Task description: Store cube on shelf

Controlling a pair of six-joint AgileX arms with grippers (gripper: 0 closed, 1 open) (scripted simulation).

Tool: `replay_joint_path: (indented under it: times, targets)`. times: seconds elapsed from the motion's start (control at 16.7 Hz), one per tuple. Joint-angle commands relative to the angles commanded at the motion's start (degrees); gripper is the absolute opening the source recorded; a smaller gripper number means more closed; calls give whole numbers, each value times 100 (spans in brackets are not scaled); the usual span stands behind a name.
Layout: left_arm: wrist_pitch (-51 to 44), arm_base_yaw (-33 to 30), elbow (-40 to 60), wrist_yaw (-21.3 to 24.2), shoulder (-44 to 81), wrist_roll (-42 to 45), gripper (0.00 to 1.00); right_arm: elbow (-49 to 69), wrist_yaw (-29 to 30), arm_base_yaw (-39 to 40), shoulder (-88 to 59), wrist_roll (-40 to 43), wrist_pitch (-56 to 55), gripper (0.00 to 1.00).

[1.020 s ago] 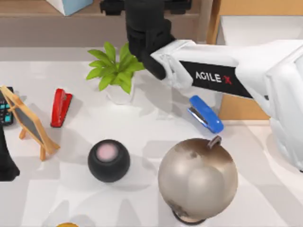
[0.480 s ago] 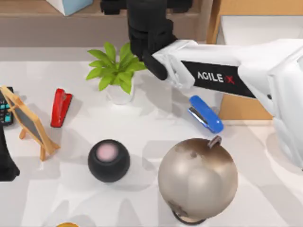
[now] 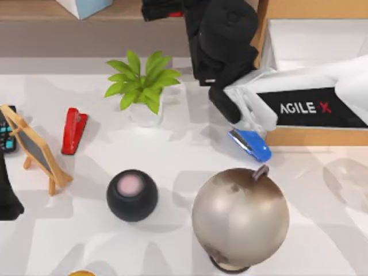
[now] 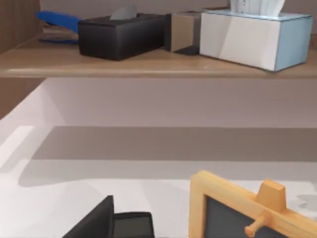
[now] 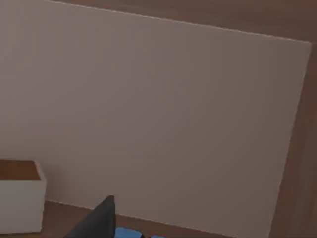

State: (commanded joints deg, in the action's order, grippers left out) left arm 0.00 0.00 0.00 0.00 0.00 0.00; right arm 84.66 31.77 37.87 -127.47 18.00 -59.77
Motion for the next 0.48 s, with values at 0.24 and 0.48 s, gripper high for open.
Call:
replay_joint_path:
  times: [0.24,0.48]
  targets:
    - [0,0,0,0,0,0,100,-1780,-460,-121,858,1310,-1622,100]
    - [0,0,0,0,0,0,100,-3606,-847,-215,1487,2730,-3017,100]
